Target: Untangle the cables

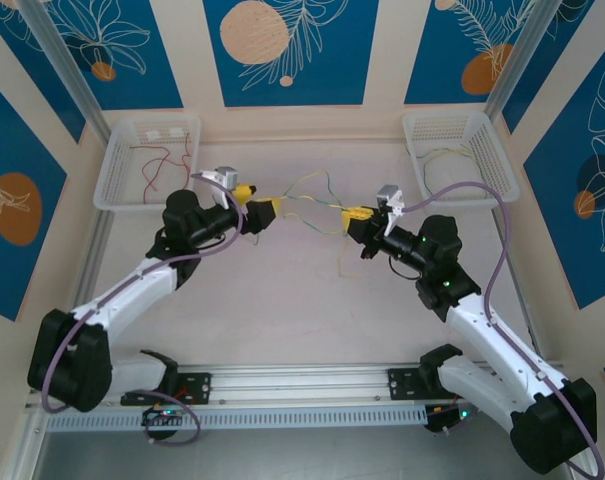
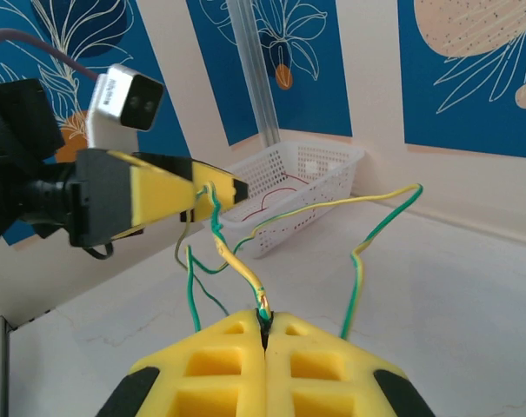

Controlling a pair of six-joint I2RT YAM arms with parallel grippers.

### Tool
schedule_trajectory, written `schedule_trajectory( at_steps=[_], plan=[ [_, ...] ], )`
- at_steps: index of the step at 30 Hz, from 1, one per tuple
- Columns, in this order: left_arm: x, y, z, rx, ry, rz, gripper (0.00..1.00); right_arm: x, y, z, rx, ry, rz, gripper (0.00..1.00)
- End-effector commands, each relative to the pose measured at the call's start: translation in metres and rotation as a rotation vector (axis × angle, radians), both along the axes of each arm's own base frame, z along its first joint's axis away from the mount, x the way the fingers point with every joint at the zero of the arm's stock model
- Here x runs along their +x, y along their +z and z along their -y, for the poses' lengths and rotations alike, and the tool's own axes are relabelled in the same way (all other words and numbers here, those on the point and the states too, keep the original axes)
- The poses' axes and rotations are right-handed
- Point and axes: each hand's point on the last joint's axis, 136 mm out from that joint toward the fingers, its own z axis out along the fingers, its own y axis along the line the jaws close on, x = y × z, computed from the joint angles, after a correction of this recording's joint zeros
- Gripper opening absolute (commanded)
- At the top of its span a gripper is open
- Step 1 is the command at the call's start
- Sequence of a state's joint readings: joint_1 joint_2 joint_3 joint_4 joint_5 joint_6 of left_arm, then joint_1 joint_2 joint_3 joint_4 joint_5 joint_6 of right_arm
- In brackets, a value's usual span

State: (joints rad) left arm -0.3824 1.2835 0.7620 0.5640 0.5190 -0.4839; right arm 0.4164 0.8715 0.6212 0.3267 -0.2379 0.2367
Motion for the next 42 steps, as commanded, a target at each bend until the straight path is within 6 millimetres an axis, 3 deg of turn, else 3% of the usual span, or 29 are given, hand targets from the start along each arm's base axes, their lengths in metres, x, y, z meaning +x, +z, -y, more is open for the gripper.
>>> schedule_trajectory(
  at_steps=[1, 7, 12, 20, 24, 27, 31, 37, 40, 42],
  plan=[
    [-0.006, 0.038, 0.019, -0.143, -0.16, 0.027, 1.0, 0.005, 0.008, 0.007, 0.014, -0.084, 0.083, 0.0],
    [0.011, 0.02, 0.031, -0.174, -0.195, -0.056, 1.0, 0.003, 0.011, 0.003, 0.05, -0.078, 0.126, 0.0],
    [0.02, 0.016, 0.048, -0.216, -0.26, -0.116, 0.97, 0.001, 0.009, 0.001, 0.067, -0.082, 0.143, 0.0],
    [0.008, 0.021, 0.077, -0.215, -0.36, -0.118, 0.88, 0.011, 0.001, 0.005, 0.044, -0.161, 0.175, 0.0],
    [0.003, 0.025, 0.084, -0.233, -0.375, -0.123, 0.7, 0.024, -0.003, 0.007, 0.03, -0.209, 0.192, 0.0],
    [0.003, 0.028, 0.087, -0.248, -0.382, -0.134, 0.68, 0.032, -0.005, 0.003, 0.026, -0.211, 0.198, 0.0],
    [0.002, 0.027, 0.086, -0.239, -0.369, -0.133, 0.56, 0.043, -0.008, -0.002, 0.029, -0.223, 0.185, 0.0],
    [0.001, 0.024, 0.078, -0.189, -0.3, -0.109, 0.04, 0.063, -0.022, 0.013, 0.004, -0.341, 0.116, 0.0],
    [0.0, 0.023, 0.074, -0.157, -0.275, -0.092, 0.0, 0.074, -0.032, 0.023, -0.003, -0.394, 0.03, 0.01],
    [-0.002, 0.024, 0.073, -0.143, -0.274, -0.08, 0.0, 0.081, -0.039, 0.029, -0.012, -0.418, -0.032, 0.17]
  ],
)
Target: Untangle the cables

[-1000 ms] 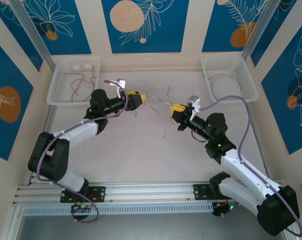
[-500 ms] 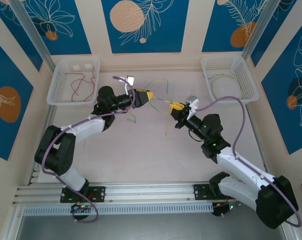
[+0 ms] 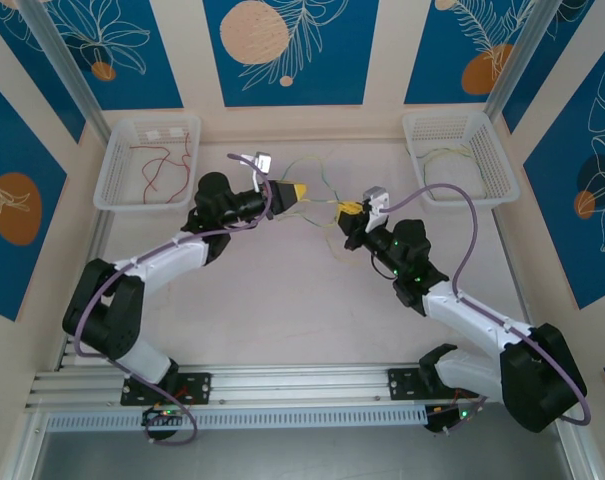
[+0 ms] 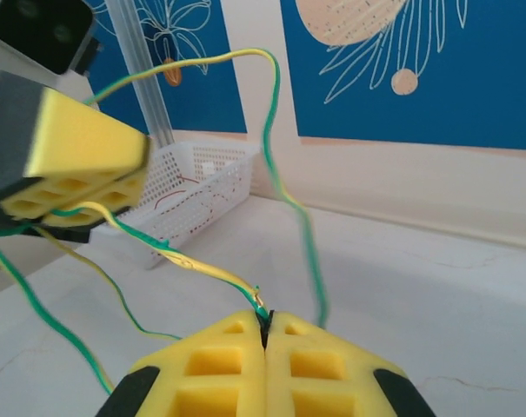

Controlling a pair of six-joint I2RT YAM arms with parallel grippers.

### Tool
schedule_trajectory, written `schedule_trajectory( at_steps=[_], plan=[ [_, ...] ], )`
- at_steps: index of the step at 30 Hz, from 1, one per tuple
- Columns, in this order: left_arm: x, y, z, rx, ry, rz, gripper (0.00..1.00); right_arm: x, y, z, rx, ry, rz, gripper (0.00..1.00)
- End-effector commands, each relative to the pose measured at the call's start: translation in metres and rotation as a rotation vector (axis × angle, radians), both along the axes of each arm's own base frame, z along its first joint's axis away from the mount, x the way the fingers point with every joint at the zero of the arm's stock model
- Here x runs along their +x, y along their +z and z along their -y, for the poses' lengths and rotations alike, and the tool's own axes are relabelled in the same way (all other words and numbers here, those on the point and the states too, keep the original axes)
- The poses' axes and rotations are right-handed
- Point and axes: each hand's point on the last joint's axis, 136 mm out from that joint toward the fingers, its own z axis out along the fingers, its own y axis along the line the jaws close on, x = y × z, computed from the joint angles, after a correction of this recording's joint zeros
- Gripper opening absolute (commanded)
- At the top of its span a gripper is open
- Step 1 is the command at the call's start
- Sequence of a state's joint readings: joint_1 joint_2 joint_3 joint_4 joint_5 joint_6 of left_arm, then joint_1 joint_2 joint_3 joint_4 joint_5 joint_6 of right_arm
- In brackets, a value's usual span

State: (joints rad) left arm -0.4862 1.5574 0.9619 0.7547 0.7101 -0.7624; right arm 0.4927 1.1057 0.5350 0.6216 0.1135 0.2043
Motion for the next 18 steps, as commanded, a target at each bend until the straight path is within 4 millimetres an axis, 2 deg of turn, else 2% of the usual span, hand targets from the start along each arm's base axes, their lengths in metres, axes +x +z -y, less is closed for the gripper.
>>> schedule_trajectory(
  at_steps=[1, 5, 13, 15, 18],
  plan=[
    [-0.004, 0.008, -0.006, 0.031, 0.03, 0.068, 0.0, 0.023, 0.009, 0.027, 0.027, -0.149, -0.059, 0.23],
    [-0.007, 0.007, -0.009, 0.053, 0.034, 0.096, 0.0, 0.015, 0.006, 0.027, 0.012, -0.113, -0.081, 0.43],
    [-0.021, -0.002, -0.006, 0.111, -0.031, 0.15, 0.0, -0.034, 0.037, 0.032, -0.046, 0.016, 0.086, 0.85],
    [-0.021, -0.003, -0.008, 0.129, -0.022, 0.161, 0.0, -0.049, 0.041, 0.025, -0.066, 0.111, 0.106, 0.9],
    [-0.024, -0.002, -0.008, 0.138, -0.037, 0.174, 0.0, -0.079, 0.043, 0.002, -0.108, 0.334, 0.122, 0.96]
  ],
)
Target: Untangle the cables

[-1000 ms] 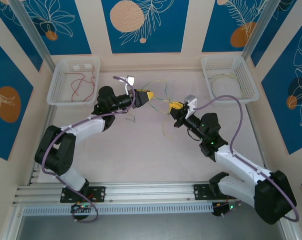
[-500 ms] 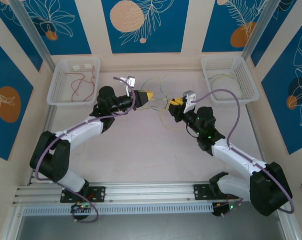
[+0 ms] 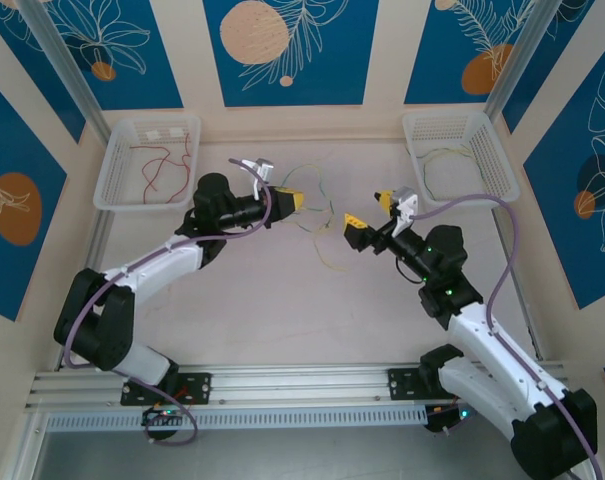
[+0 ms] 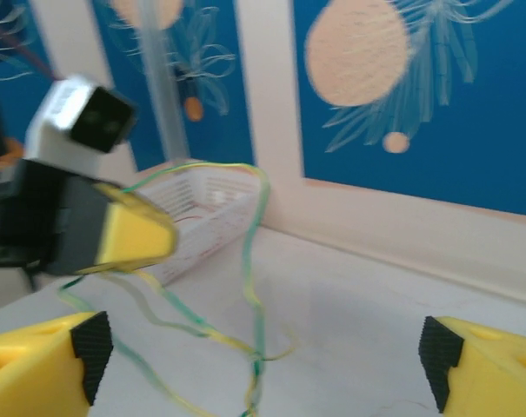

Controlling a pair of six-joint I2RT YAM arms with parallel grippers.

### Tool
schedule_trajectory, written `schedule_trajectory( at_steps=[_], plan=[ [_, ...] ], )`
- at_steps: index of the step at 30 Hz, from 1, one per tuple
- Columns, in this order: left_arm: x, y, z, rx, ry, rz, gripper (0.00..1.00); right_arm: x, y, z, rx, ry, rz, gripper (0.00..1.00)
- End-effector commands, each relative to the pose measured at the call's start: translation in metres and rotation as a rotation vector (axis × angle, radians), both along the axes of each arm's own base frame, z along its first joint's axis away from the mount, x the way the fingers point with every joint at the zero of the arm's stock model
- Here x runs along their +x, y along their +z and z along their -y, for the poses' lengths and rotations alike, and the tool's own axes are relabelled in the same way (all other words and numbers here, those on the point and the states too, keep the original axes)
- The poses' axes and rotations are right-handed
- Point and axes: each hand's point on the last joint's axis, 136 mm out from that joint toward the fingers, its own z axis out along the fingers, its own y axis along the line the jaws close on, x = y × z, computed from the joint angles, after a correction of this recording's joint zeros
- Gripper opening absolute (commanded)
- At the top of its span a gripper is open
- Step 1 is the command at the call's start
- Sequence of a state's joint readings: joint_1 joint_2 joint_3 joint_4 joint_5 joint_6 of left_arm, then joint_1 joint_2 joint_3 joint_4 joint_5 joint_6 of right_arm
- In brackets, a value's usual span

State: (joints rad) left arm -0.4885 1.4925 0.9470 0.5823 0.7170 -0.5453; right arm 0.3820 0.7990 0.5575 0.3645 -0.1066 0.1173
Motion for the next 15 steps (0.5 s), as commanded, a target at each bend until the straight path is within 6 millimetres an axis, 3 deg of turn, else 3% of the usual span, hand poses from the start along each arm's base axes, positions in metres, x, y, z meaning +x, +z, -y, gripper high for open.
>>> schedule_trajectory(
  at_steps=[1, 4, 9, 15],
  plan=[
    [-0.013, 0.014, -0.002, 0.004, -0.046, 0.08, 0.0, -0.031, -0.009, -0.029, -0.094, 0.252, -0.01, 0.98],
    [-0.016, 0.019, 0.0, -0.011, -0.059, 0.078, 0.0, -0.019, -0.014, -0.035, -0.116, 0.223, -0.026, 0.99],
    [-0.023, 0.023, 0.005, -0.016, -0.084, 0.081, 0.0, -0.003, -0.015, -0.044, -0.138, 0.117, 0.107, 0.99],
    [-0.047, 0.033, 0.019, -0.013, -0.187, 0.131, 0.0, 0.023, -0.033, -0.058, -0.213, 0.099, 0.097, 0.99]
  ],
)
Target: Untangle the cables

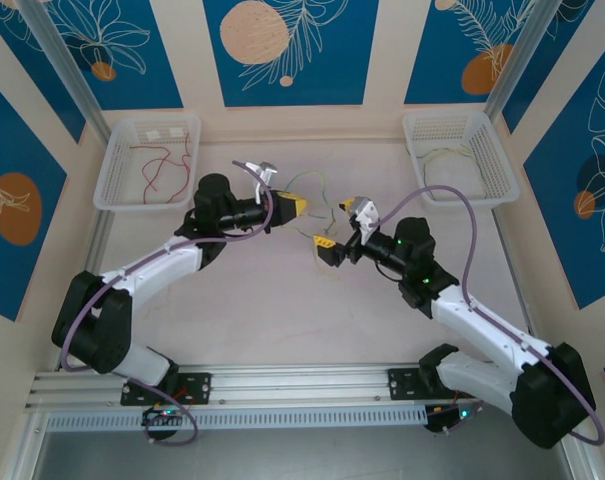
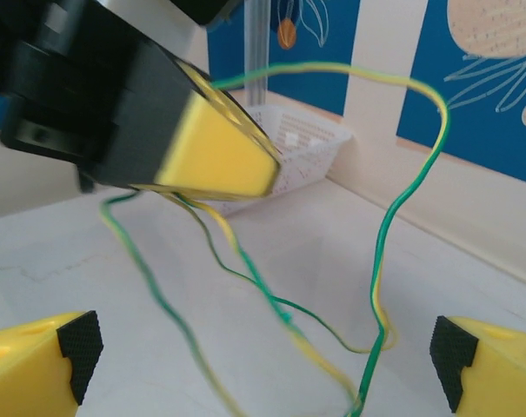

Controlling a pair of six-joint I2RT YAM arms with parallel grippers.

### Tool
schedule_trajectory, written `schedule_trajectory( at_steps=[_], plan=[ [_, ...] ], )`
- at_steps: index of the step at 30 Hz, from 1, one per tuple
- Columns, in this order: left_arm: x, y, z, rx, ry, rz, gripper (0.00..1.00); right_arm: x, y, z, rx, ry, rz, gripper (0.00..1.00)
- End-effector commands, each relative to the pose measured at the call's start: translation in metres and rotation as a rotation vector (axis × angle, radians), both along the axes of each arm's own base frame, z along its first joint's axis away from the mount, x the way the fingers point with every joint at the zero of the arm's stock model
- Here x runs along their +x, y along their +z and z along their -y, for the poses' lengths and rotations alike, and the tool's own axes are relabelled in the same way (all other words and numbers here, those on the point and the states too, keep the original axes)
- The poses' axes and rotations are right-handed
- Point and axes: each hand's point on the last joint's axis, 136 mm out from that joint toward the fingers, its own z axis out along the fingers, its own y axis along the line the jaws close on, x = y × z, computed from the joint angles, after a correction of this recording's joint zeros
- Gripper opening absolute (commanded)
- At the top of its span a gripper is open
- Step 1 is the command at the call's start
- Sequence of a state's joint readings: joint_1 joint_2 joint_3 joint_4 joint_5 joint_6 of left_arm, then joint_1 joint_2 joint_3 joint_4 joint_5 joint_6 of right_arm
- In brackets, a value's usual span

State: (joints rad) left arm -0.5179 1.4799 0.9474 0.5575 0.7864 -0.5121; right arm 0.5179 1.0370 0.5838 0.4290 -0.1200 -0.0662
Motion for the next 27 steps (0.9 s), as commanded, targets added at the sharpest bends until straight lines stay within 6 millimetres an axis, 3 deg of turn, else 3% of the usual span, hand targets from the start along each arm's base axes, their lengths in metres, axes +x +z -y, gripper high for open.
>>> schedule_trajectory(
  at_steps=[1, 6, 8, 12, 13, 15, 16, 17, 20, 22, 26, 27],
  plan=[
    [-0.028, 0.034, 0.009, -0.026, -0.099, 0.125, 0.0, 0.02, 0.013, 0.0, -0.027, -0.06, 0.104, 0.99],
    [-0.038, 0.041, 0.013, -0.031, -0.131, 0.165, 0.0, 0.036, 0.011, 0.003, -0.02, -0.102, 0.111, 0.97],
    [-0.037, 0.04, 0.014, -0.028, -0.131, 0.165, 0.0, 0.027, 0.012, -0.005, -0.021, -0.019, 0.096, 0.79],
    [-0.034, 0.034, 0.014, -0.018, -0.12, 0.16, 0.0, 0.014, 0.018, -0.018, -0.01, 0.107, 0.013, 0.21],
    [-0.032, 0.032, 0.014, -0.014, -0.108, 0.158, 0.0, 0.01, 0.021, -0.018, 0.002, 0.125, 0.007, 0.14],
    [-0.024, 0.026, 0.013, -0.001, -0.066, 0.155, 0.0, 0.002, 0.027, -0.018, 0.031, 0.142, 0.008, 0.12],
    [-0.019, 0.023, 0.011, 0.005, -0.035, 0.15, 0.0, -0.001, 0.03, -0.017, 0.044, 0.145, 0.007, 0.02],
    [-0.016, 0.021, 0.011, 0.009, -0.016, 0.148, 0.0, -0.004, 0.031, -0.015, 0.049, 0.145, 0.002, 0.0],
    [-0.002, 0.015, 0.005, 0.021, 0.073, 0.141, 0.01, -0.007, 0.028, -0.011, 0.04, 0.133, -0.029, 0.0],
    [0.01, 0.01, -0.002, 0.035, 0.151, 0.131, 0.21, -0.006, 0.029, -0.005, 0.038, 0.116, -0.059, 0.0],
    [0.028, 0.009, -0.026, 0.025, 0.318, 0.126, 0.95, 0.006, 0.034, 0.013, 0.071, 0.041, -0.151, 0.0],
    [0.03, 0.012, -0.033, 0.011, 0.356, 0.131, 1.0, 0.012, 0.034, 0.018, 0.079, 0.003, -0.18, 0.0]
  ],
)
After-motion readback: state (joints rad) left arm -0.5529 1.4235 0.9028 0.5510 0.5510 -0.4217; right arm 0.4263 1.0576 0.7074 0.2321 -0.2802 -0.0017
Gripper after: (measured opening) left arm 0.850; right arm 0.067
